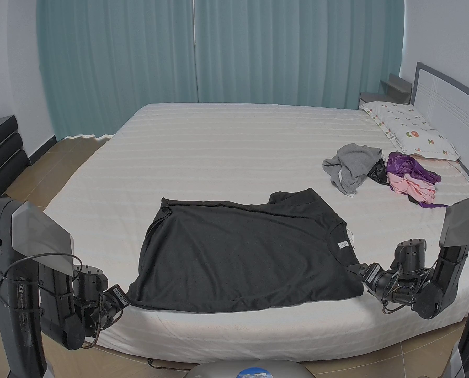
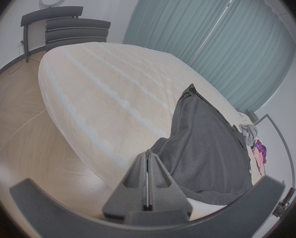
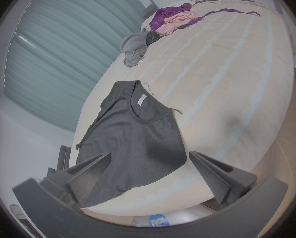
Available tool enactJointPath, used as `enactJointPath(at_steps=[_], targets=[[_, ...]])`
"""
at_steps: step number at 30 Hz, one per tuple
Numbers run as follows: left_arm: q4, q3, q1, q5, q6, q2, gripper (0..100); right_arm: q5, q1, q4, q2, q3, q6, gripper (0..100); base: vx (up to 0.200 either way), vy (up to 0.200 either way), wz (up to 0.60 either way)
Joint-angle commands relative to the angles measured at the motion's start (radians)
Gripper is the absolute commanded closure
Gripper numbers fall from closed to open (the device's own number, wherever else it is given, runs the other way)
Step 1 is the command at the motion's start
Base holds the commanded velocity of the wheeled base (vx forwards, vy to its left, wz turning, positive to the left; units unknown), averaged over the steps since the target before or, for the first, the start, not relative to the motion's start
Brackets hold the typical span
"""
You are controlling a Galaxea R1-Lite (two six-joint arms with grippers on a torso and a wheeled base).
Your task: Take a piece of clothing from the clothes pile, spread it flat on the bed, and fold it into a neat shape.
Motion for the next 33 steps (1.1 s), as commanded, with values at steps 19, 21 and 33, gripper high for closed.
enactJointPath(at_steps=[19,21,33], targets=[[-0.001,-0.012,0.020,-0.003,-0.030,-0.020,100,0.001,-0.017,0.237,0.080,-0.270,-0.081,100,0.000,0.000,0.00],[-0.001,-0.012,0.025,-0.003,-0.030,-0.023,100,0.003,-0.022,0.243,0.083,-0.298,-0.081,100,0.000,0.000,0.00],[-0.077,-0.042,0.074,0.002,-0.044,-0.017,100,-0.006,-0.022,0.395,0.098,-0.578,-0.061,100,0.000,0.000,0.00]])
